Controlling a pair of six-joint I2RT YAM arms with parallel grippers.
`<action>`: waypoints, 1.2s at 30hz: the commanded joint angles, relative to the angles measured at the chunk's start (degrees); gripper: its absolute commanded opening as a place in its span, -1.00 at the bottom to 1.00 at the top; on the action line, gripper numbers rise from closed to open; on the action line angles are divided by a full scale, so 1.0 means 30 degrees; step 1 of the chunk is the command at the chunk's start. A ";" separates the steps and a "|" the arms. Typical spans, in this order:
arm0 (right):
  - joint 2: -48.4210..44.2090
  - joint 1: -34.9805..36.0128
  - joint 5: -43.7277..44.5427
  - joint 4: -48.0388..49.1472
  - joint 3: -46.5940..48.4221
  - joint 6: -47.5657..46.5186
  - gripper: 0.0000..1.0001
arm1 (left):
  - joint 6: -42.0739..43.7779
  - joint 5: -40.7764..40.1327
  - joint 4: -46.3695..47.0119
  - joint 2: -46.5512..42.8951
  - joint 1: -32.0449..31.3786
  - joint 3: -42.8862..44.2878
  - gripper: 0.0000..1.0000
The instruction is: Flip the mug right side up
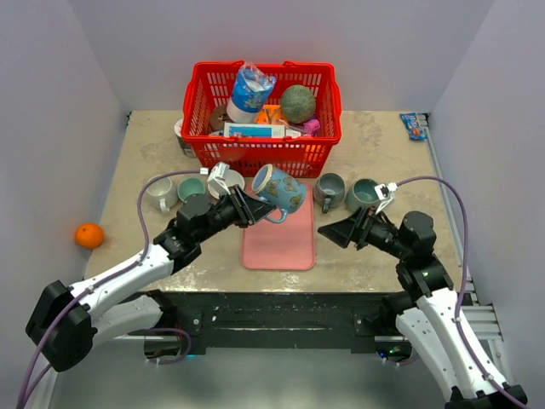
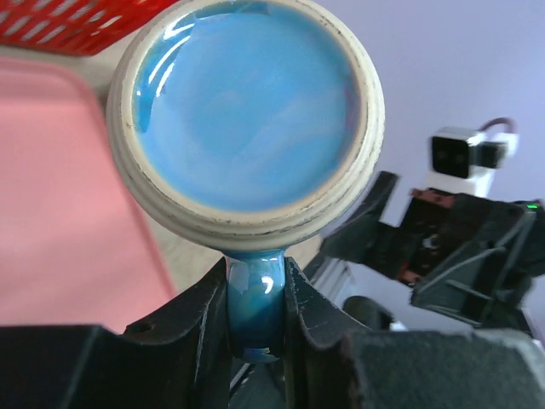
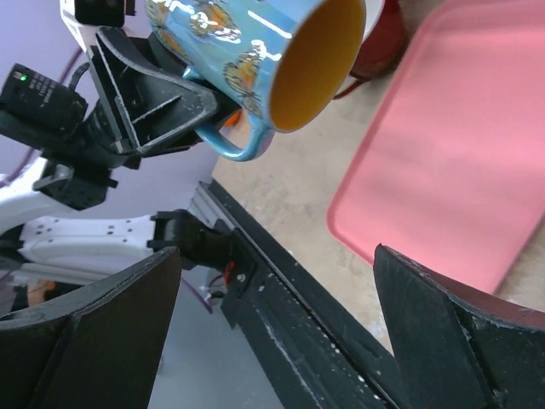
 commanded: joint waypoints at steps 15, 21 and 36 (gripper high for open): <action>0.3329 0.6407 0.3662 0.6689 0.3713 0.1366 0.97 | -0.1926 -0.4275 1.3822 0.0681 -0.4365 0.1315 -1.00; 0.3504 0.6701 0.5450 0.8706 0.3189 0.2944 0.96 | -0.2043 -0.5742 1.5694 0.0270 -0.4863 0.0174 -1.00; 0.5497 0.7522 0.6360 1.0616 0.3247 0.4206 0.34 | -0.2776 -0.6241 1.7865 0.0796 -0.5244 -0.0649 -1.00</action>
